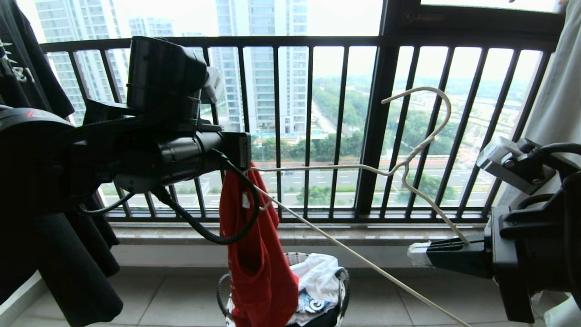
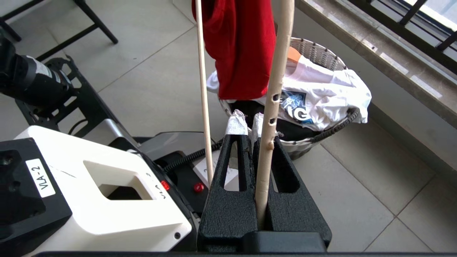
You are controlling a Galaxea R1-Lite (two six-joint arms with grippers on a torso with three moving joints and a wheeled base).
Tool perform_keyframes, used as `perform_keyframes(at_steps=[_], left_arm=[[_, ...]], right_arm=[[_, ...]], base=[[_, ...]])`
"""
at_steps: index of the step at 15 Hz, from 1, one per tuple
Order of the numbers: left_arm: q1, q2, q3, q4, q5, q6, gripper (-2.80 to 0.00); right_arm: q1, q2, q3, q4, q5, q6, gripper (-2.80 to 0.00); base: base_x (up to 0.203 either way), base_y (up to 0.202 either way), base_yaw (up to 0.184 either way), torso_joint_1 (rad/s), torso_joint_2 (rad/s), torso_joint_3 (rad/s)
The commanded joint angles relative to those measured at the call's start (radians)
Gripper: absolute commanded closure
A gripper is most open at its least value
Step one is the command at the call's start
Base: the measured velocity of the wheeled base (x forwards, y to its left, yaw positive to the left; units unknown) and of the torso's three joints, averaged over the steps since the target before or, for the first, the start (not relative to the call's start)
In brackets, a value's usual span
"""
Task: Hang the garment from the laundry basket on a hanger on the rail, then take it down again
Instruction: Hang the clothes on the clothes rack
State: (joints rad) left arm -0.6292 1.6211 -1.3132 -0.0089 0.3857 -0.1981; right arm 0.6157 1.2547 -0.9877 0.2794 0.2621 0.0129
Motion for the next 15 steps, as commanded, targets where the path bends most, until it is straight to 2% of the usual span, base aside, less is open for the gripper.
perform_keyframes(at_steps=[1,6,12,15], left_arm=[[-0.006,-0.03,-0.001,0.001,0.002,-0.003,0.0],[-0.06,-0.084,0.003,0.021,0.002,-0.006,0.0],[-0.072,-0.095,0.006,0.024,0.002,-0.009,0.0],[-0.133,-0.095,0.017,0.028,0.002,-0.018,0.0]], right_arm=[[0.003,-0.001,0.001,-0.014,0.002,0.01,0.0],[0.003,0.02,0.001,-0.029,0.002,0.025,0.0],[0.003,0.028,-0.003,-0.031,-0.006,0.03,0.0],[0.006,0.04,0.0,-0.031,-0.004,0.031,0.0]], base=[[0.0,0.0,0.0,0.0,0.0,0.0],[0.0,0.0,0.0,0.0,0.0,0.0],[0.0,0.0,0.0,0.0,0.0,0.0],[0.0,0.0,0.0,0.0,0.0,0.0]])
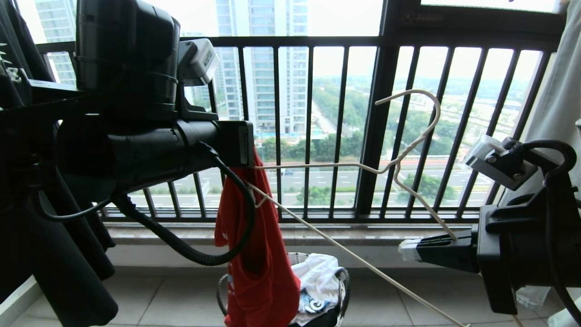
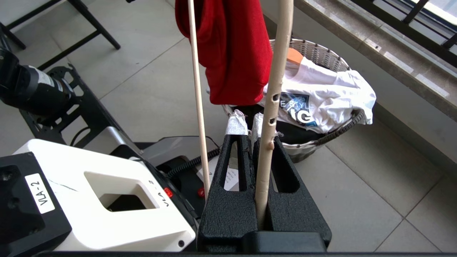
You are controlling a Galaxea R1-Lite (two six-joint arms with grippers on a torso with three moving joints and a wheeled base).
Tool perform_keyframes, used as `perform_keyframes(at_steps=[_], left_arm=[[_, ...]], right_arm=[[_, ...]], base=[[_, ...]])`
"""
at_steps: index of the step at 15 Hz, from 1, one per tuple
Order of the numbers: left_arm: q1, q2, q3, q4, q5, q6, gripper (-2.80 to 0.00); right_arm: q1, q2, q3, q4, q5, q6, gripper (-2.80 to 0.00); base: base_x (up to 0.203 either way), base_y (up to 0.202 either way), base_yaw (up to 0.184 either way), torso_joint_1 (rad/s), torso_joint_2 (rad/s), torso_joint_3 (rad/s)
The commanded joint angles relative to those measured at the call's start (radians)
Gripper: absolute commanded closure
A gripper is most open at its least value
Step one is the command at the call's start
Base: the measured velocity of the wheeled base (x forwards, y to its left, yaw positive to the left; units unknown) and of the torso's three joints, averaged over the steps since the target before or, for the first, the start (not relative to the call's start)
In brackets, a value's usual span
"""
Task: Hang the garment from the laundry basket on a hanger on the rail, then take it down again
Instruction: Hang the clothes on the clothes rack
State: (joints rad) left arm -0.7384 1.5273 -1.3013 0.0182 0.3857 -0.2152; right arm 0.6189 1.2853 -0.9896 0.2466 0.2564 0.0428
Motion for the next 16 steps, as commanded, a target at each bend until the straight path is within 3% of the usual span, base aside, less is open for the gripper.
perform_keyframes(at_steps=[1,4,6,9,15,16], left_arm=[[-0.049,-0.005,0.007,0.016,0.002,-0.002,0.0],[-0.07,0.006,-0.002,0.069,0.005,-0.003,0.0],[-0.07,0.005,-0.043,0.097,0.011,0.005,0.0],[-0.085,-0.002,-0.137,0.235,0.013,0.006,0.0],[-0.214,0.044,-0.223,0.314,0.061,0.001,0.0],[-0.227,0.053,-0.241,0.326,0.094,-0.006,0.0]], right_arm=[[0.004,0.011,0.005,0.002,0.001,0.0,0.0],[0.002,0.015,0.005,0.002,-0.013,-0.003,0.0],[0.002,0.016,0.005,0.003,-0.063,-0.004,0.0],[0.001,0.005,0.006,0.003,-0.123,-0.017,0.0],[-0.003,0.007,0.015,0.002,-0.162,-0.036,0.0],[-0.016,0.009,0.015,0.002,-0.177,-0.044,0.0]], base=[[0.0,0.0,0.0,0.0,0.0,0.0],[0.0,0.0,0.0,0.0,0.0,0.0],[0.0,0.0,0.0,0.0,0.0,0.0],[0.0,0.0,0.0,0.0,0.0,0.0],[0.0,0.0,0.0,0.0,0.0,0.0],[0.0,0.0,0.0,0.0,0.0,0.0]])
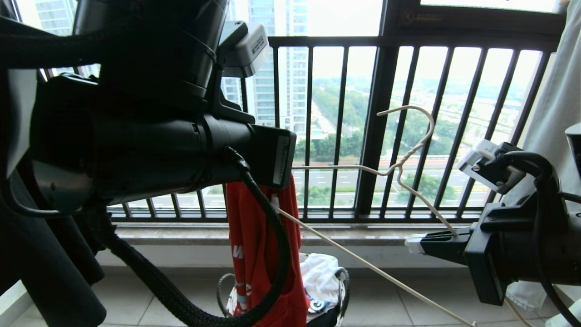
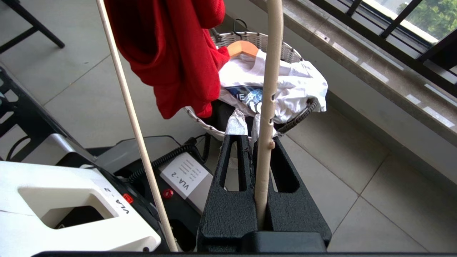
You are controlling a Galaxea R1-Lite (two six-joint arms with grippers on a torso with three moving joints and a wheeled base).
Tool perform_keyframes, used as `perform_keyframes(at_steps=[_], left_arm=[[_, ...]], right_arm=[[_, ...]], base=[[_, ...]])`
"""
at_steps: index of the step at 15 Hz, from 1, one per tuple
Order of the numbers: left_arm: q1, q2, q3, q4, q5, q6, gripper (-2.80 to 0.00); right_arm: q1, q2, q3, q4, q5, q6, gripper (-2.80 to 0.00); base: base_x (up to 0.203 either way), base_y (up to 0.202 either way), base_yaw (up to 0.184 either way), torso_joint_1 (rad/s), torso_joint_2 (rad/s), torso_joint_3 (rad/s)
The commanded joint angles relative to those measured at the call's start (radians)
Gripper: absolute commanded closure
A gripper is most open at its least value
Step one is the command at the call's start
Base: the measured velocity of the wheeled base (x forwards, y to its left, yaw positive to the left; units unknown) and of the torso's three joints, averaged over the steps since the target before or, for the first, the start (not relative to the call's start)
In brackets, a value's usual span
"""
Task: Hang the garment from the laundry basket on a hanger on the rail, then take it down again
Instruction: Hang the clothes on the clothes rack
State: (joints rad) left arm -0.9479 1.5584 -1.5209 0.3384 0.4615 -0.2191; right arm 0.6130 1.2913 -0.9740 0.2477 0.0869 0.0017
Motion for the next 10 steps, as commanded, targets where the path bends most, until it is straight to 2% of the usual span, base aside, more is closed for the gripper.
perform_keyframes(at_steps=[1,4,9,10], left_arm=[[-0.028,0.028,-0.027,0.007,0.037,-0.013,0.0],[-0.031,0.028,-0.038,0.007,0.074,-0.063,0.0],[0.02,0.024,-0.042,0.002,0.179,-0.062,0.0],[0.025,0.027,-0.051,0.002,0.184,-0.062,0.0]], right_arm=[[-0.019,0.005,0.0,0.001,-0.009,-0.012,0.0],[-0.046,0.022,-0.001,0.001,-0.048,-0.025,0.0],[-0.059,0.008,0.015,0.01,-0.052,-0.078,0.0],[-0.058,0.007,0.021,0.011,-0.052,-0.087,0.0]], base=[[0.0,0.0,0.0,0.0,0.0,0.0],[0.0,0.0,0.0,0.0,0.0,0.0],[0.0,0.0,0.0,0.0,0.0,0.0],[0.0,0.0,0.0,0.0,0.0,0.0]])
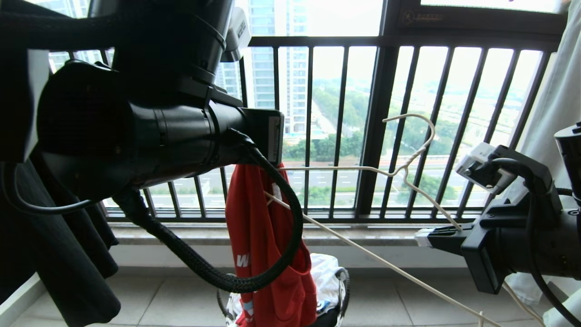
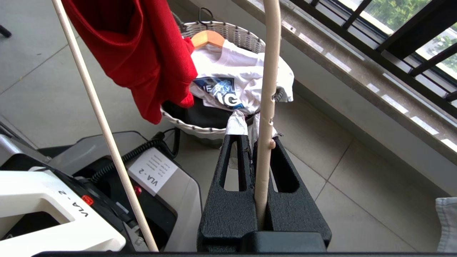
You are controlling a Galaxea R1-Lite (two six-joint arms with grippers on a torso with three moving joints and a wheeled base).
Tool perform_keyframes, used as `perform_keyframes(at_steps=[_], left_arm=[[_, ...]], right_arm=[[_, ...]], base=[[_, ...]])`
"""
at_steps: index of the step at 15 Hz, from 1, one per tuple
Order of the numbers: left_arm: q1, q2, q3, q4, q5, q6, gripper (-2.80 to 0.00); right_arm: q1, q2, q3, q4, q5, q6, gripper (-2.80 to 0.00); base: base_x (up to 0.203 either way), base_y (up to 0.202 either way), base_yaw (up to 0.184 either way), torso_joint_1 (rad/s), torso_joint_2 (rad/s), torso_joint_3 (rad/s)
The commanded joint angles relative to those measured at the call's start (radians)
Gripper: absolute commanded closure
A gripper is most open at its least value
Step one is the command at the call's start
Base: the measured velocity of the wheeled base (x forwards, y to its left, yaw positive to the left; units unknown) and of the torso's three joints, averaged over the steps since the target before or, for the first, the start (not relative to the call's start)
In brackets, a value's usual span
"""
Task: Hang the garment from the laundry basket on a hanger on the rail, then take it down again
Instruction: Hang the clothes on the clothes rack
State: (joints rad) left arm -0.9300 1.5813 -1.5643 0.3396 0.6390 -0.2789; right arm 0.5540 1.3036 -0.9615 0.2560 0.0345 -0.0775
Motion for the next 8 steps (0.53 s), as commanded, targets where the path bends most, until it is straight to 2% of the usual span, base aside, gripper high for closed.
perform_keyframes(at_steps=[1,8], left_arm=[[0.011,0.006,-0.016,0.001,0.008,-0.002,0.0],[-0.019,0.008,-0.022,0.001,0.005,-0.006,0.0]], right_arm=[[0.001,-0.006,0.011,0.005,-0.001,-0.016,0.0],[-0.022,0.043,0.016,-0.052,-0.02,-0.012,0.0]], base=[[0.0,0.0,0.0,0.0,0.0,0.0],[0.0,0.0,0.0,0.0,0.0,0.0]])
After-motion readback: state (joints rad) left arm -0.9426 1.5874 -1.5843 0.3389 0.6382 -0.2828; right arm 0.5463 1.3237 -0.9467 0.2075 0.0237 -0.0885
